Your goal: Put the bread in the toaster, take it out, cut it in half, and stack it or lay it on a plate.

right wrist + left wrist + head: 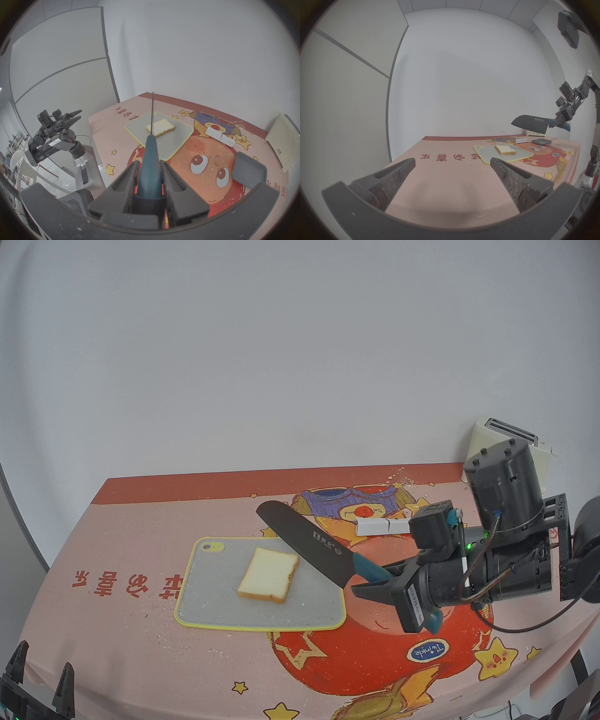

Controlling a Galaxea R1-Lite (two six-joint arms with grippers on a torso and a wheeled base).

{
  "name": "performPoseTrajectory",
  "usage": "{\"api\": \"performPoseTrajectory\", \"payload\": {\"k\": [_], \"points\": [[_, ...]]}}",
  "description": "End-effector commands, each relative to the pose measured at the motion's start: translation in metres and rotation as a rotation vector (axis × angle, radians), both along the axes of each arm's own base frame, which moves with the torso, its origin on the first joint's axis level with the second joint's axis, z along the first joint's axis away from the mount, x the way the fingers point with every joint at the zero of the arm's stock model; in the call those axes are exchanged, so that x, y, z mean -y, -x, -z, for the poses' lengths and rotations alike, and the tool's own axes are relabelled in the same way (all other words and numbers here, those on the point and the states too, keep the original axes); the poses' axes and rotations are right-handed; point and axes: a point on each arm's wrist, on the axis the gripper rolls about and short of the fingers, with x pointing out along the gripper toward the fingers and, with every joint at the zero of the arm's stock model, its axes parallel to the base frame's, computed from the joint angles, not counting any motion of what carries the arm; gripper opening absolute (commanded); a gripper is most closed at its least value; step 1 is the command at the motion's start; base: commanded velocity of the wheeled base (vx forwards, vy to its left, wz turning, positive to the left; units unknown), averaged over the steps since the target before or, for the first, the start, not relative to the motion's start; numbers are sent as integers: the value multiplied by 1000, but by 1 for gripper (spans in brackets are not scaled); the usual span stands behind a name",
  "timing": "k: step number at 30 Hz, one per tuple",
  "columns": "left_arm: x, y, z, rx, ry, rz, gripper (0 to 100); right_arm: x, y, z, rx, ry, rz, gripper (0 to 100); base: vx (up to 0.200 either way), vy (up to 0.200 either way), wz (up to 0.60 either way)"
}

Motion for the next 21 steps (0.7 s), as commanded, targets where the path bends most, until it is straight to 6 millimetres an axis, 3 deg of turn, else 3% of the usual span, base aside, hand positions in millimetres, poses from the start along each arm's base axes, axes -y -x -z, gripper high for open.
{"api": "performPoseTrajectory", "payload": {"k": [1, 4, 15, 17, 18, 19, 20, 21], "points": [[0, 0, 5, -1, 0, -1, 100, -14, -3, 7, 7, 4, -18, 0, 0, 0, 0], [0, 0, 5, -2, -2, 2, 100, -24, 0, 11, 38, -7, -26, 0, 0, 0, 0], [1, 0, 5, 1, -51, 50, 100, -25, 1, 31, -1, 38, -23, 0, 0, 0, 0], [2, 5, -16, 130, -50, 93, 100, -23, 2, 34, -5, 43, -22, 0, 0, 0, 0], [2, 28, -78, 441, -41, 114, 100, -23, 2, 36, -2, 41, -21, 0, 0, 0, 0], [2, 31, -98, 498, -41, 125, 100, -22, 2, 36, 0, 39, -21, 0, 0, 0, 0], [1, 18, -162, 553, -37, 189, 100, -23, 1, 39, 5, 35, -21, 0, 0, 0, 0], [1, 3, -187, 532, -31, 233, 100, -23, -1, 41, 6, 35, -16, 0, 0, 0, 0]]}}
